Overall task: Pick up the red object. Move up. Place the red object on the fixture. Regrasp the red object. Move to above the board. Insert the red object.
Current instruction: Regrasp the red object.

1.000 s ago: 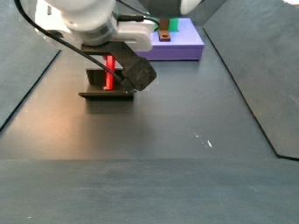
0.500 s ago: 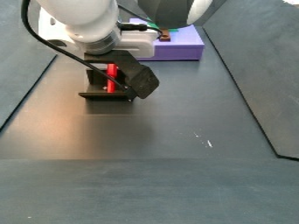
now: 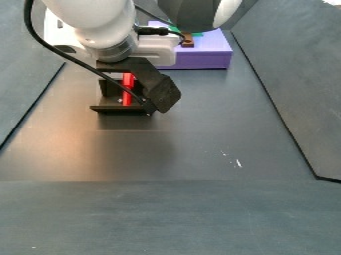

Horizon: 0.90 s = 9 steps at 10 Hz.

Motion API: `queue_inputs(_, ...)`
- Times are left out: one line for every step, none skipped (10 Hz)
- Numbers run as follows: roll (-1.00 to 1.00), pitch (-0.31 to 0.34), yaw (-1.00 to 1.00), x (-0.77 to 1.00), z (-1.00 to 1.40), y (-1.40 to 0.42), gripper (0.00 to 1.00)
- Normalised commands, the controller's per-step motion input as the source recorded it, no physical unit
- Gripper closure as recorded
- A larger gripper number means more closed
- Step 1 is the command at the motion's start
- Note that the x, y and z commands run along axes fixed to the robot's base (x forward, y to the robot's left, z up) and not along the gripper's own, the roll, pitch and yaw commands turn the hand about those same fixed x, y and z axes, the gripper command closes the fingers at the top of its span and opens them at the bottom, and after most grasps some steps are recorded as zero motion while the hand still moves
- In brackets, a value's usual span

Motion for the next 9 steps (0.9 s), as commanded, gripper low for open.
queue_inputs(0.52, -0.149, -0.04, -0.01, 0.32, 0.0, 0.0)
queue_inputs(0.46, -0.309, -0.05, -0.11, 0.38, 0.0, 0.0)
queue_inputs(0.43, -0.426, -0.02, -0.05, 0.42, 0.0, 0.0)
queue_inputs(0.62, -0.486, 0.0, -0.12, 0.32, -0.03, 0.0)
queue_inputs(0.73, -0.531, 0.0, -0.14, 0.2, -0.07, 0.0)
queue_inputs(0.79, -0.657, 0.01, -0.08, 0.15, -0.11, 0.0)
queue_inputs(0.92, -0.657, 0.07, -0.15, 0.11, -0.11, 0.0)
queue_inputs(1.0, -0.594, 0.1, -0.14, 0.1, -0.08, 0.0)
queue_inputs(1.0, -0.351, 0.1, -0.21, 0.08, -0.22, 0.0)
